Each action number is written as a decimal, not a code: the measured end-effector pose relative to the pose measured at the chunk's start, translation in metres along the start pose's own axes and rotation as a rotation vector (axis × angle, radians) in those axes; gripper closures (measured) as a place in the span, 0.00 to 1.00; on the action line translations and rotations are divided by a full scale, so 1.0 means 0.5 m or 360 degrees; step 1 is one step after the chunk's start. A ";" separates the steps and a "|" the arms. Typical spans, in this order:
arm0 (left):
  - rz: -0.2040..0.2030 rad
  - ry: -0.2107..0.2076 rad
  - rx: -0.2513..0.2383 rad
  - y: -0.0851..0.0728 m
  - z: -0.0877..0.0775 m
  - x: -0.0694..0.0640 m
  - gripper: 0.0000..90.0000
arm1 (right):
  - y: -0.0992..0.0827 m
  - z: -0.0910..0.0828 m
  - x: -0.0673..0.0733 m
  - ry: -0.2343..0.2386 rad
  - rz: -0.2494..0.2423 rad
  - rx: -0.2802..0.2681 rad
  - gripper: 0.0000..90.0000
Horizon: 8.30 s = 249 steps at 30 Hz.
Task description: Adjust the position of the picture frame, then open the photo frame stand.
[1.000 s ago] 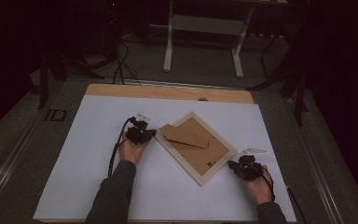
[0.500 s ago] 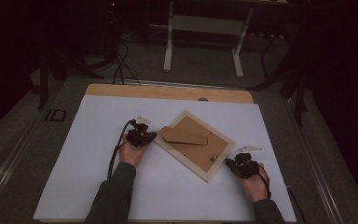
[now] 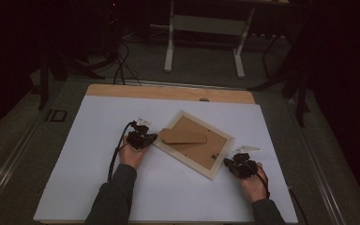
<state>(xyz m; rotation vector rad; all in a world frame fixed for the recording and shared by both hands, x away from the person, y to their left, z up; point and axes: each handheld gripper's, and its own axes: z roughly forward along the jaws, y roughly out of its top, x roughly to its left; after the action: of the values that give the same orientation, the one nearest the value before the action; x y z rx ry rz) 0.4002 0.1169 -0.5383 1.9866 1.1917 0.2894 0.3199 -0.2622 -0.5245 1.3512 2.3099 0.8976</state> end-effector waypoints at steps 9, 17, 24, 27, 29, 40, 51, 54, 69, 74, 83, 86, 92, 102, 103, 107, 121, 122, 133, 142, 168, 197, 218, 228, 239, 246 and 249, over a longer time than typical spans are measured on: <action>-0.0040 0.0015 -0.0009 -0.008 -0.010 0.014 1.00 | 0.006 0.005 0.027 0.0029 -0.0053 0.0017 1.00; -0.0062 0.0019 -0.0018 -0.015 -0.017 0.017 1.00 | 0.013 0.011 0.028 0.0026 -0.0037 0.0015 1.00; -0.0064 0.0021 -0.0012 -0.022 -0.025 0.017 1.00 | 0.018 0.015 0.032 0.0010 -0.0041 0.0020 1.00; -0.0077 0.0042 0.0017 -0.024 -0.033 0.015 1.00 | 0.023 0.019 0.036 -0.0007 -0.0058 0.0023 1.00; -0.0075 0.0050 0.0017 -0.028 -0.037 0.013 1.00 | 0.025 0.021 0.036 -0.0002 -0.0054 0.0023 1.00; -0.0104 0.0062 0.0039 -0.041 -0.053 0.010 1.00 | 0.032 0.029 0.033 0.0014 -0.0047 0.0015 1.00; -0.0157 0.0053 0.0037 -0.059 -0.071 0.008 1.00 | 0.043 0.040 0.033 0.0003 -0.0056 0.0006 1.00; -0.0169 0.0044 0.0028 -0.067 -0.077 0.007 1.00 | 0.047 0.044 0.031 0.0011 -0.0055 0.0004 1.00; -0.0173 0.0042 0.0016 -0.096 -0.102 -0.005 1.00 | 0.054 0.052 0.030 0.0034 -0.0049 -0.0010 1.00; -0.0187 0.0032 -0.0001 -0.106 -0.108 -0.005 1.00 | 0.057 0.056 0.029 0.0037 -0.0046 -0.0017 1.00; -0.0216 0.0024 -0.0007 -0.114 -0.118 -0.001 1.00 | 0.070 0.067 0.033 0.0036 -0.0039 -0.0015 1.00; -0.0219 0.0020 -0.0005 -0.115 -0.119 0.001 1.00 | 0.072 0.070 0.033 0.0040 -0.0036 -0.0016 1.00; -0.0205 0.0033 0.0000 -0.118 -0.124 0.000 1.00 | 0.077 0.074 0.035 0.0041 -0.0031 -0.0016 1.00; -0.0216 0.0040 0.0004 -0.126 -0.135 0.009 1.00 | 0.085 0.083 0.047 0.0039 -0.0028 -0.0027 1.00; -0.0217 0.0043 0.0005 -0.126 -0.137 0.009 1.00 | 0.086 0.084 0.048 0.0040 -0.0033 -0.0027 1.00; -0.0227 0.0032 0.0006 -0.132 -0.143 0.016 1.00 | 0.088 0.086 0.054 0.0052 -0.0042 -0.0027 1.00; -0.0259 0.0028 -0.0004 -0.140 -0.155 0.022 1.00 | 0.094 0.094 0.060 0.0096 -0.0020 -0.0033 1.00; -0.0256 0.0027 -0.0004 -0.141 -0.156 0.022 1.00 | 0.094 0.095 0.060 0.0099 -0.0022 -0.0035 1.00; -0.0240 0.0022 -0.0011 -0.145 -0.159 0.021 1.00 | 0.088 0.096 0.060 0.0115 0.0020 -0.0075 1.00; -0.0230 0.0011 -0.0036 -0.146 -0.154 0.030 1.00 | 0.076 0.090 0.062 0.0105 0.0003 -0.0119 0.98; -0.0323 0.0092 -0.0237 -0.130 -0.214 0.033 0.79 | 0.073 0.049 0.040 0.0098 0.0031 -0.0236 0.81; -0.0184 0.0032 -0.0314 -0.084 -0.249 0.014 0.56 | 0.076 0.039 0.027 0.0117 0.0070 -0.0279 0.77; -0.0132 -0.0063 -0.0281 -0.016 -0.229 0.009 0.56 | 0.072 0.038 0.022 0.0122 0.0084 -0.0282 0.75; -0.0133 -0.0104 -0.0262 0.009 -0.207 0.011 0.54 | 0.071 0.039 0.023 0.0123 0.0082 -0.0275 0.75; -0.0157 -0.0195 -0.0217 0.023 -0.171 0.012 0.53 | 0.069 0.040 0.023 0.0123 0.0083 -0.0272 0.74; -0.0145 -0.0260 -0.0156 0.025 -0.144 0.013 0.52 | 0.069 0.041 0.022 0.0124 0.0083 -0.0271 0.74; -0.0150 -0.0268 -0.0136 0.025 -0.135 0.014 0.52 | 0.069 0.041 0.023 0.0127 0.0081 -0.0270 0.74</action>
<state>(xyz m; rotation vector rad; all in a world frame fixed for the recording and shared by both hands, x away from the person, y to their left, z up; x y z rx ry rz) 0.3750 0.1538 -0.4854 1.8368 1.1422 0.1207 0.3485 -0.2326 -0.5169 1.3302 2.2077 1.1552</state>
